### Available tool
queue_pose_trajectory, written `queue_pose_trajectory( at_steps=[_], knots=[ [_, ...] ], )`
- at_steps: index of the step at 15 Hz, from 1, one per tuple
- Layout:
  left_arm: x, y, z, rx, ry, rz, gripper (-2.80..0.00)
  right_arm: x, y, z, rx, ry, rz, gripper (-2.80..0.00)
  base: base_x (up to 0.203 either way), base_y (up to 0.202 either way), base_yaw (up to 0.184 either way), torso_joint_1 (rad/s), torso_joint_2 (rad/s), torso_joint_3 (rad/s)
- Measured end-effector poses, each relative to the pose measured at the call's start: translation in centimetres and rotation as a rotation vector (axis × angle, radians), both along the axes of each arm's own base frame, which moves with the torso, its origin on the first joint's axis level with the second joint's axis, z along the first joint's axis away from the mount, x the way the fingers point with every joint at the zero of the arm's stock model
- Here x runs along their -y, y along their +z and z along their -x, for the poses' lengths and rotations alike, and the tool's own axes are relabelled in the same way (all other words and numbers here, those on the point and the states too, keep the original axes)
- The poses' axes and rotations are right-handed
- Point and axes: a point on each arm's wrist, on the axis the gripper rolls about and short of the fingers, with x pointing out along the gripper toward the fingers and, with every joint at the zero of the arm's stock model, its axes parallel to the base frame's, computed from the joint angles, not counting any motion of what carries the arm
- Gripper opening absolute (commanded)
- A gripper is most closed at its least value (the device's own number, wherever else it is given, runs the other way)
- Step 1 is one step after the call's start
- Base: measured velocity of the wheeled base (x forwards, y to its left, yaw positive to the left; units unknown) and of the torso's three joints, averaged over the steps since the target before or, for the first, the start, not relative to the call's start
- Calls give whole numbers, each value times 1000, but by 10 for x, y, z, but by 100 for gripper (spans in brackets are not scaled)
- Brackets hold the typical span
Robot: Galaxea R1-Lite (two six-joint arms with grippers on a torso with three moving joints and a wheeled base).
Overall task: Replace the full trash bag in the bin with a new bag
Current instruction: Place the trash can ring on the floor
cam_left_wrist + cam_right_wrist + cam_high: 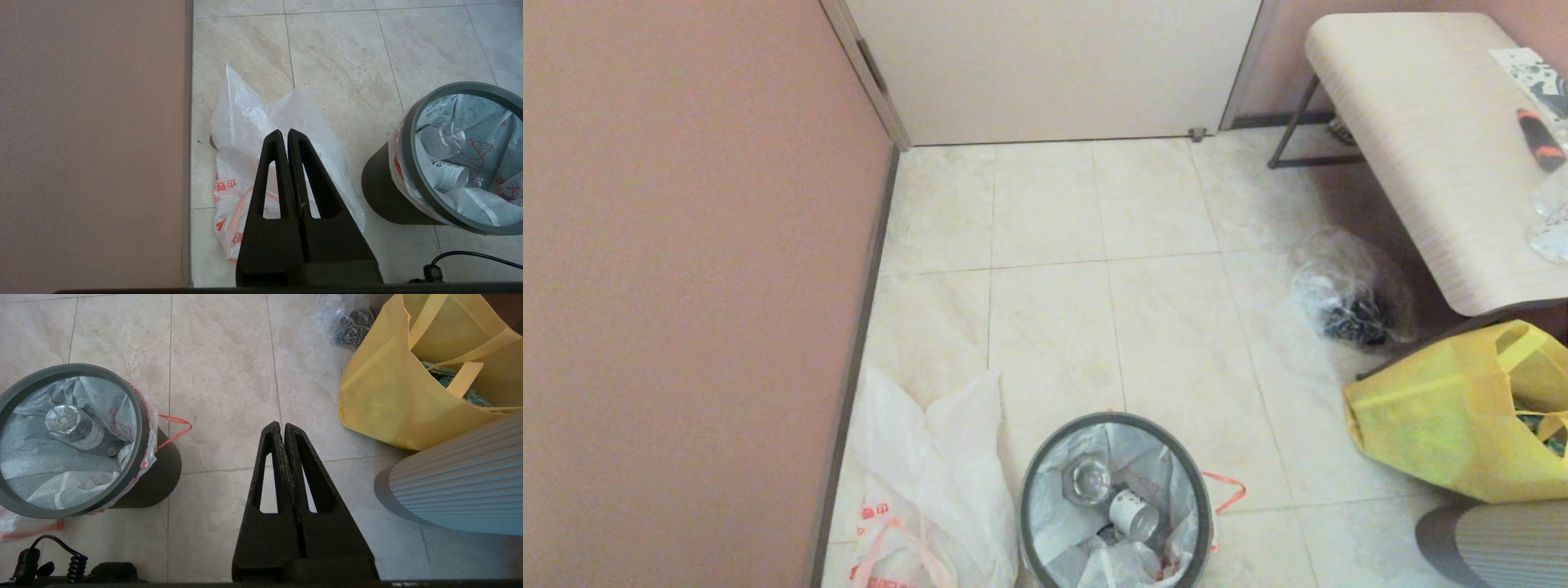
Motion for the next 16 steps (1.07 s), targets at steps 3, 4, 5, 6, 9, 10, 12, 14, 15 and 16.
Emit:
queue_pose_trajectory(
  at_steps=[3, 4, 5, 6, 9, 10, 12, 14, 15, 16],
  knots=[
    [0, 0, 0, 0, 0, 0, -280, 0, 0, 0, 0, 0, 0, -280, 0, 0, 0, 0, 0, 0],
    [0, 0, 0, 0, 0, 0, -280, 0, 0, 0, 0, 0, 0, -280, 0, 0, 0, 0, 0, 0],
    [0, 0, 0, 0, 0, 1, -280, 0, 0, 0, 0, 0, 0, -280, 0, 0, 0, 0, 0, 0],
    [0, 0, 0, 0, 0, 0, -280, 0, 0, 0, 0, 0, 0, -280, 0, 0, 0, 0, 0, 0],
    [0, 0, 0, 0, -1, 0, -280, 0, 0, 0, 0, 0, 0, -280, 0, 0, 0, 0, 0, 0],
    [0, 0, 0, 0, 0, 0, -280, 0, 0, 0, 0, 0, 0, -280, 0, 0, 0, 0, 0, 0],
    [0, 0, 0, 0, 0, 0, -280, 0, 0, 0, 0, -1, -3, -280, 0, 0, 0, 0, 0, 0],
    [0, 0, 0, 0, 0, 0, -280, 0, 0, 0, 0, -1, -3, -280, 0, 0, 0, 0, 0, 0],
    [0, 0, 0, 0, 0, 0, -280, 0, 0, 0, 0, -1, -2, -280, 0, 0, 0, 0, 0, 0],
    [0, 0, 0, 0, 0, 0, -280, 0, 0, 0, 0, -1, -2, -280, 0, 0, 0, 0, 0, 0]
  ],
)
